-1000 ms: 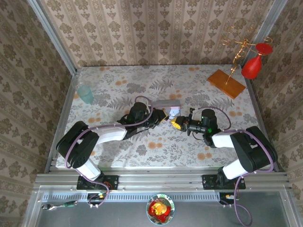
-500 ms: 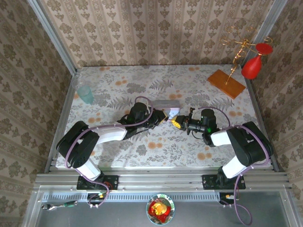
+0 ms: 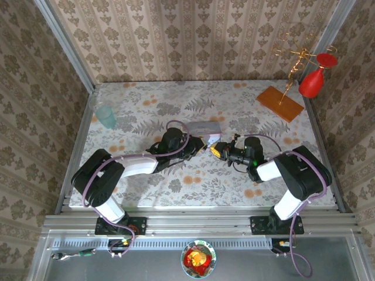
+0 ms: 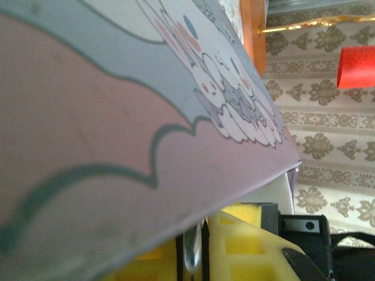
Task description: Unlock a padlock with a key
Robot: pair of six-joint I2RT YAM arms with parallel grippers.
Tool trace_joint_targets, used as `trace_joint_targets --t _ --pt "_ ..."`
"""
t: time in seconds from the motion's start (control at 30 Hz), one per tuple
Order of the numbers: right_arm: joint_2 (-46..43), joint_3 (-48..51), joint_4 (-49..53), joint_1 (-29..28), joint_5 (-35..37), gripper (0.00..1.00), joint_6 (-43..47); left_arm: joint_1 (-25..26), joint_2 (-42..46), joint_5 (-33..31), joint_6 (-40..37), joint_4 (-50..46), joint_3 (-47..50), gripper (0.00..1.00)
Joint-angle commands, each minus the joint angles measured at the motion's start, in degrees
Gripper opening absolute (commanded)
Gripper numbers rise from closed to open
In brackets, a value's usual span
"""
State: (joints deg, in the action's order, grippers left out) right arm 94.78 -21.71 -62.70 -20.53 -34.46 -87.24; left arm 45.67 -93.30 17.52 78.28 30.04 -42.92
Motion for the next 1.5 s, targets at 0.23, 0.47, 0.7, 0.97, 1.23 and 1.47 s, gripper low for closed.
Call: trace_joint_targets --t 0.23,0.47,0.7,0.97,1.23,1.47 --pt "1.14 2.46 -8.55 -10.31 14.3 0.0 -1.59 4.58 1.21 8.29 7.13 15.46 0.06 0.0" --pt "0.48 3.42 -10.63 -12.5 17.51 0.0 -4.73 4.38 2.46 5.67 8.79 16.18 1.52 0.0" --pt "-2.87 4.31 -8.75 -17.99 26.01 0.0 -6.59 4.69 3.16 1.47 11.73 16.64 1.77 0.0" --pt "-3.32 4.49 -9.36 -20.82 31.01 0.0 -8.37 5.43 3.14 -1.19 14.78 18.13 2.1 0.0" --pt "-3.16 3.76 -10.4 -21.44 30.63 0.0 -9.01 6.1 3.03 -1.43 15.21 17.86 1.42 0.0" --pt "-7.43 2.67 -5.4 -24.16 32.64 0.0 -8.61 6.26 2.89 -2.21 15.59 17.81 1.61 0.0"
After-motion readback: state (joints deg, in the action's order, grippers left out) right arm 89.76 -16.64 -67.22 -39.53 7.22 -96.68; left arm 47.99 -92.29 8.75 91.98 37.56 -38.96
